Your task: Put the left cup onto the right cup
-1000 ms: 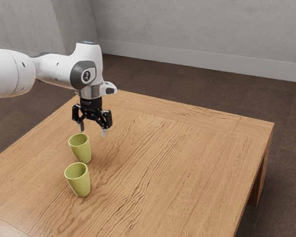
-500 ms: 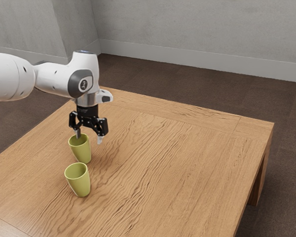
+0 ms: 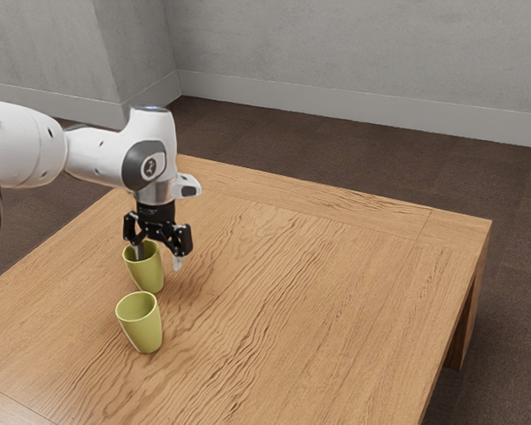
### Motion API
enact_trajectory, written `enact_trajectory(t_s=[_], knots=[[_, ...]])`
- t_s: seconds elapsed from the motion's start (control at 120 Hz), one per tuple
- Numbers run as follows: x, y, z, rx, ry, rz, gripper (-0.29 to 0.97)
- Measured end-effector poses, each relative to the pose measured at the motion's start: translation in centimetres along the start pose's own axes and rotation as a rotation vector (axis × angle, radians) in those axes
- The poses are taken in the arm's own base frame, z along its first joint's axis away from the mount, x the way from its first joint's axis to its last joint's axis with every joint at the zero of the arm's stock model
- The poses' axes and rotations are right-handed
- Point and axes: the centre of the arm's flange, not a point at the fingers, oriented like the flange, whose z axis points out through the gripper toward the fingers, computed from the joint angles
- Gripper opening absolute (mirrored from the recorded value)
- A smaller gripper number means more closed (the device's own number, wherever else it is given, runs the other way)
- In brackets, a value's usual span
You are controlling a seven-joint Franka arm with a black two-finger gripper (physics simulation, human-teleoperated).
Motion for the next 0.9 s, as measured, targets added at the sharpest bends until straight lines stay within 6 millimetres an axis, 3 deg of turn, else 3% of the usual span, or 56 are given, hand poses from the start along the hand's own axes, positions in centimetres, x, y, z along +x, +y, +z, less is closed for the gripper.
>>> enact_trajectory(t_s=[0.3,0.608,0.9], knots=[[-0.4,-0.1,2.2,-0.001,-0.008,0.002,0.66],[-0.2,-1.0,1.8,0.001,0.013,-0.009,0.09],[0.0,-0.9,0.9,0.008,0.029,-0.004,-0.07]])
